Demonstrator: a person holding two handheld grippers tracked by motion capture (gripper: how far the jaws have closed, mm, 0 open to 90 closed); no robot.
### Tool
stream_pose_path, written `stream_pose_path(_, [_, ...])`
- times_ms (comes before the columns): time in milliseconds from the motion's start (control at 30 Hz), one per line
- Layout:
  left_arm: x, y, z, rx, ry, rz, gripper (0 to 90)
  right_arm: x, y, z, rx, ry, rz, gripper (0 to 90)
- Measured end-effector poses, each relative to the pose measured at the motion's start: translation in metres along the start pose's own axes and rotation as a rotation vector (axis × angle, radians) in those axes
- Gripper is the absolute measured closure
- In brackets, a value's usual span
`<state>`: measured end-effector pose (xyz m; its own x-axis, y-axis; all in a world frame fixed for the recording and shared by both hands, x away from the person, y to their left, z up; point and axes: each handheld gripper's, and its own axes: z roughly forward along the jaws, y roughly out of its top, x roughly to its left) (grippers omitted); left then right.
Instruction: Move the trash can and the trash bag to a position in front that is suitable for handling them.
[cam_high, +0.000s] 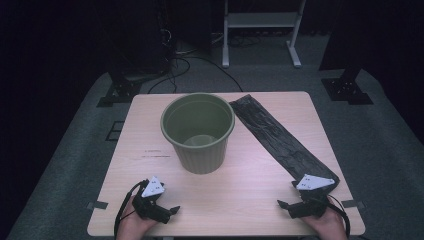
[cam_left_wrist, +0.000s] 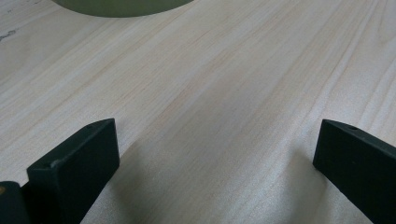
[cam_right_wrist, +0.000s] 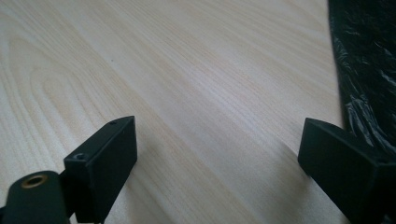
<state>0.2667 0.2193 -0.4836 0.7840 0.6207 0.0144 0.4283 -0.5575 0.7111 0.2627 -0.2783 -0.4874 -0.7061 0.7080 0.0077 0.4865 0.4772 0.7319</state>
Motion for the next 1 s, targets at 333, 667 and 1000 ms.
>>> stream_pose_path(333, [0.000,0.000,0.000,0.000,0.000,0.000,0.0,0.002,0.001,0.001,0.000,-0.019,0.017,10.6])
stream_pose_path(667, [0.000,0.000,0.000,0.000,0.001,-0.002,0.0,0.010,0.009,-0.004,-0.013,-0.027,-0.014,11.9])
stream_pose_path(1000, [0.000,0.000,0.000,0.000,0.001,-0.002,0.0,-0.016,0.024,-0.015,-0.031,-0.105,0.038,12.4])
